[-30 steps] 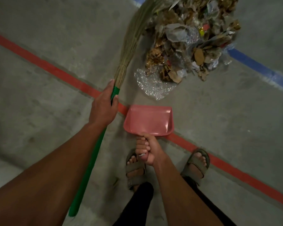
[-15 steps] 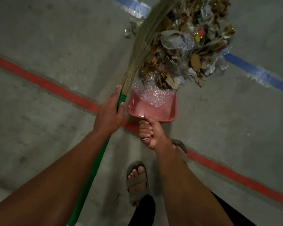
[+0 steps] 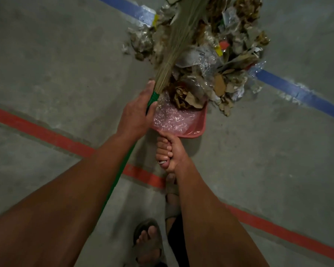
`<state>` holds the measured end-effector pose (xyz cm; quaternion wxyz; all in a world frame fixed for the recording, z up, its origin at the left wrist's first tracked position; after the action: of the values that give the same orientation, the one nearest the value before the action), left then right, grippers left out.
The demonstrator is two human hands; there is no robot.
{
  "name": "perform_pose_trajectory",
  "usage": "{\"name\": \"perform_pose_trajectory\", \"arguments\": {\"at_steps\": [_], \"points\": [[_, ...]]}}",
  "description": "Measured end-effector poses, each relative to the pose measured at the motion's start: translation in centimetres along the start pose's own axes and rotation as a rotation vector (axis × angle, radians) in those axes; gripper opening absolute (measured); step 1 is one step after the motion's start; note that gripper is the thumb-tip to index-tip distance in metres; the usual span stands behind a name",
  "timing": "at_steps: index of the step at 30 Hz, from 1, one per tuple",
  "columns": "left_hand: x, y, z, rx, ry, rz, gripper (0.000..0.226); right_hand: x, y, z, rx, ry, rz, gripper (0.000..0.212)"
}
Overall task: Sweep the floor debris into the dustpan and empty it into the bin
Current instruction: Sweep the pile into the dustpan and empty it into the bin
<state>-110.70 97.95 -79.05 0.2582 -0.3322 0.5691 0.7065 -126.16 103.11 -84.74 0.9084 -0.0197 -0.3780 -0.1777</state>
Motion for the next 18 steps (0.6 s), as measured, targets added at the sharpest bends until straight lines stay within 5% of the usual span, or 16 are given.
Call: {"name": "perform_pose_trajectory", "arguments": {"at_steps": [7, 13, 18], "points": [[-0.5, -1.6, 5.2, 0.009, -0.297, -0.050, 0.062, -1.3, -0.6, 3.0, 0.044, 0.055, 0.011, 0.043], [-4.5, 0.9, 6.1, -0.029, -0.177, -0.067, 0.062, -2.1, -0.7, 5.6, 0.078, 0.118, -0.004, 0.045], [-1.3, 2.6, -0.1, 0.066, -0.160, 0.004, 0.059, -3.5, -0.9, 5.1, 0.099, 0.126, 0.003, 0.044]]}}
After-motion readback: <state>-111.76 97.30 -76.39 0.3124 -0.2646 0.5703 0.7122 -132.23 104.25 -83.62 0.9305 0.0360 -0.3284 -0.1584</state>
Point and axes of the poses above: each hand's wrist, its own z-axis away from the middle knuckle, its own x-axis out of the palm, y = z × x, the point moved 2 cm from there along -z, towards the middle knuckle, and after that the axes turned 1 degree about x, right-handed, at the moved point
